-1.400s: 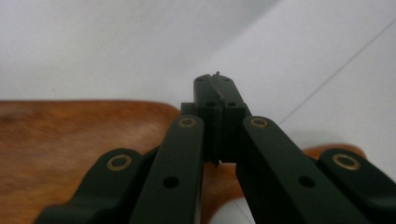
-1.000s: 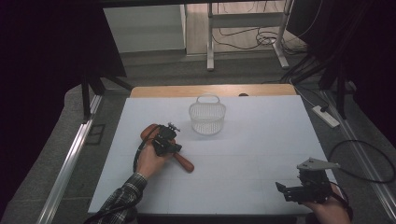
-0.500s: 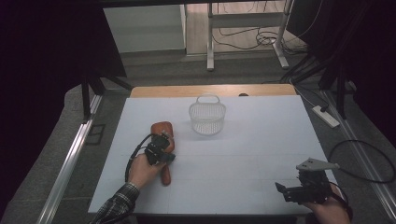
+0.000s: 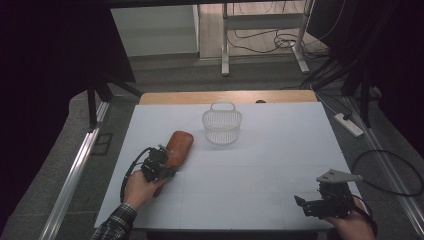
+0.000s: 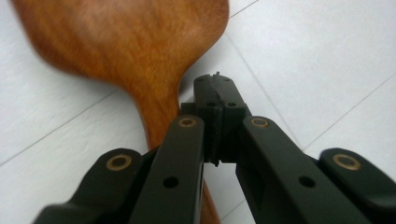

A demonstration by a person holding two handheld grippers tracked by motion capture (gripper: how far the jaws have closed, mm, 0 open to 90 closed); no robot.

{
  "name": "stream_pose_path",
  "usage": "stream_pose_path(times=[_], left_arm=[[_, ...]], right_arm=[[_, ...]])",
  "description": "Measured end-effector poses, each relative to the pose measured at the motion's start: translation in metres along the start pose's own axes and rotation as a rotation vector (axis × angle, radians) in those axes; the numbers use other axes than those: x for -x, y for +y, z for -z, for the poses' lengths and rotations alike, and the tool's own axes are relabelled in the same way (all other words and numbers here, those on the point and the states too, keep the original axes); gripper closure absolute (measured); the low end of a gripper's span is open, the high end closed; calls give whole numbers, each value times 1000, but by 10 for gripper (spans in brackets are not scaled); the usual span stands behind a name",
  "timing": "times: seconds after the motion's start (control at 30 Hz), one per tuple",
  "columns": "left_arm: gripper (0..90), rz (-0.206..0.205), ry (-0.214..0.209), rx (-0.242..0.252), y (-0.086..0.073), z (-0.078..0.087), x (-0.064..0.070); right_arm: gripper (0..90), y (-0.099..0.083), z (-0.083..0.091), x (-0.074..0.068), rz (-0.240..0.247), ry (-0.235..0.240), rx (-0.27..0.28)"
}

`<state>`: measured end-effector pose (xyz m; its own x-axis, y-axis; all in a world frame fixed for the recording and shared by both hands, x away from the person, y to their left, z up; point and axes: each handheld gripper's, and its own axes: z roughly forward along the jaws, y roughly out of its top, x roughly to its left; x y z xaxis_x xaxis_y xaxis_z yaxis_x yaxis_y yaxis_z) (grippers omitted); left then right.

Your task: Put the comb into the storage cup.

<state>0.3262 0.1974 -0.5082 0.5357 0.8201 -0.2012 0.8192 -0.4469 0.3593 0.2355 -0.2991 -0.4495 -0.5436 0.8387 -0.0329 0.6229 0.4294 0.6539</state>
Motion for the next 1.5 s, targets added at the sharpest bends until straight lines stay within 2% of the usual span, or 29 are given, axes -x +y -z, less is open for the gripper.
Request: stream_pose_path(times=[0.3,0.47,0.6,0.67,0.7,0.73,0.83,0.97,1.03,1.07,1.13,1.17,1.2,1.23,1.27,1.3,1.33,1.4,1.43,1.5], left_arm=[[891,22,31,3,-11,7,-9],[891,16,19,10,-10,8,-7],[890,7,3,44,-10,15,-2],[889,4,11,59,-11,20,0],[883,4,14,72,-13,23,1],[837,4,11,80,-13,25,2],[804,7,13,106,-17,31,3],[751,17,18,108,-20,34,2],[680,27,34,101,-21,34,1],[617,32,45,102,-22,34,0],[552,40,50,112,-22,35,-2],[552,43,57,117,-21,36,-4],[471,42,64,123,-21,37,-5],[427,46,70,128,-21,38,-6],[427,47,75,132,-21,38,-7],[384,54,78,137,-21,38,-8],[296,57,81,142,-21,39,-9],[269,62,83,144,-21,39,-10],[168,65,81,144,-20,39,-11],[96,62,70,134,-20,38,-15]], right_arm=[[19,0,0,0,2,-2,-3],[19,0,-1,0,4,-3,-3],[19,0,-1,0,4,-3,-3],[19,0,-1,0,4,-3,-2],[19,0,0,0,4,-4,-2],[19,0,-1,0,4,-4,-2],[19,0,-1,-1,5,-4,-3],[19,1,-1,-1,8,-5,-4],[19,1,-1,-1,10,-5,-5],[19,1,-1,-2,11,-7,-7],[19,1,-1,-2,12,-7,-8],[19,1,-1,-2,13,-6,-8],[19,1,-1,-2,14,-7,-9],[19,1,-1,-2,15,-7,-8],[19,1,-1,-2,15,-7,-8],[19,1,-1,-2,14,-7,-9],[19,1,-2,-2,15,-7,-10],[19,1,-2,-2,15,-7,-10],[19,1,-2,-2,15,-8,-10],[19,1,-2,-2,15,-8,-11]])
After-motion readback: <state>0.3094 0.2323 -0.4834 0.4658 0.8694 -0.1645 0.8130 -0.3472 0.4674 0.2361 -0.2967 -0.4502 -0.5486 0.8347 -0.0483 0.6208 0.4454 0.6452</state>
